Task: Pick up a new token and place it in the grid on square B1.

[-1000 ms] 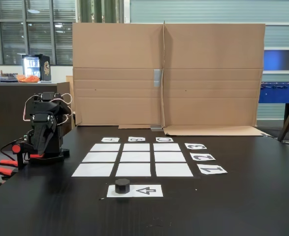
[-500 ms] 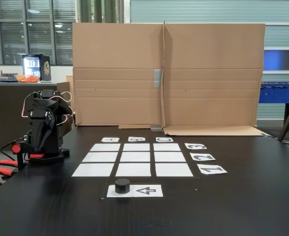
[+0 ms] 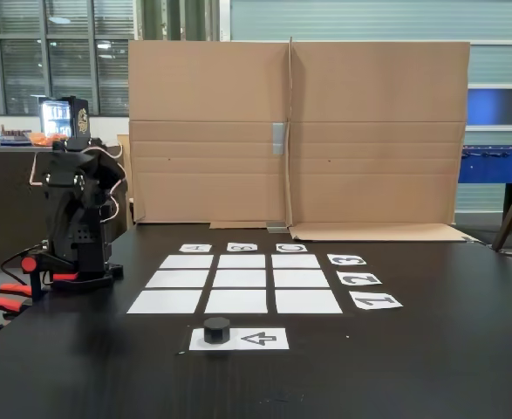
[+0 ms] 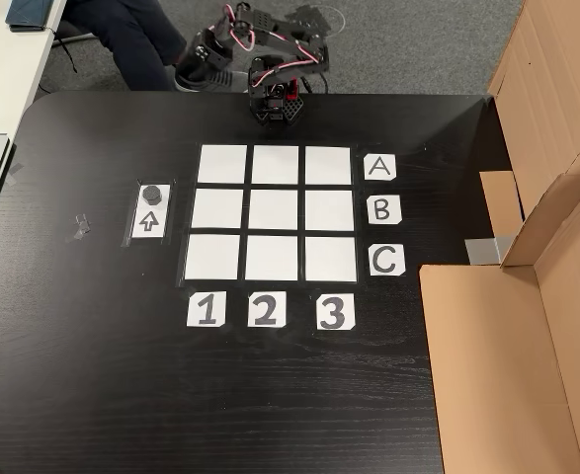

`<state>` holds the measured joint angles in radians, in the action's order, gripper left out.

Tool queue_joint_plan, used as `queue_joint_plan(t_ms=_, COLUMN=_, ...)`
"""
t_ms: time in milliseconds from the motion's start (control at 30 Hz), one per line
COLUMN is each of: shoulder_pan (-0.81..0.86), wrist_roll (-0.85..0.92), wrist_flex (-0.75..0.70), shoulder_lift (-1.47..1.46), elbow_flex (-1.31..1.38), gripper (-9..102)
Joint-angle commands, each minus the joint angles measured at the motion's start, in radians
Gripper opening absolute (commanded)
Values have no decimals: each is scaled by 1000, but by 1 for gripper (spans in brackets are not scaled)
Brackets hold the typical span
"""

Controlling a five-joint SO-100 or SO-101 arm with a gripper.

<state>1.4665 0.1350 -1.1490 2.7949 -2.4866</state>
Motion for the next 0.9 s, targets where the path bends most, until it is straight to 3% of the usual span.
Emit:
queue_joint_plan(t_ms=0, shoulder_pan=3, wrist_roll=2, wrist_flex=29, shoulder_lift=-178, elbow_flex=130, gripper=16)
queue_joint_plan(t_ms=133, shoulder_pan=-18, wrist_roll=3, wrist_flex=43, shoulder_lift=-364, elbow_flex=278, gripper=21)
queue_joint_plan(t_ms=267, shoulder_pan=-40, wrist_roll=6, wrist_flex=43, shoulder_lift=-515, elbow_flex=402, gripper=37)
queue_joint_plan(t_ms=400, shoulder_pan=-72, wrist_roll=6, wrist_flex=46, shoulder_lift=-661, elbow_flex=482, gripper=44)
queue_joint_plan(t_ms=667, shoulder_pan=-160, wrist_roll=2, wrist_flex=35, shoulder_lift=-953, elbow_flex=591, gripper=40)
queue_joint_plan(t_ms=867, shoulder_pan=-210, wrist_roll=-3, wrist_flex=-94, shoulder_lift=-1144, elbow_flex=739, gripper=35)
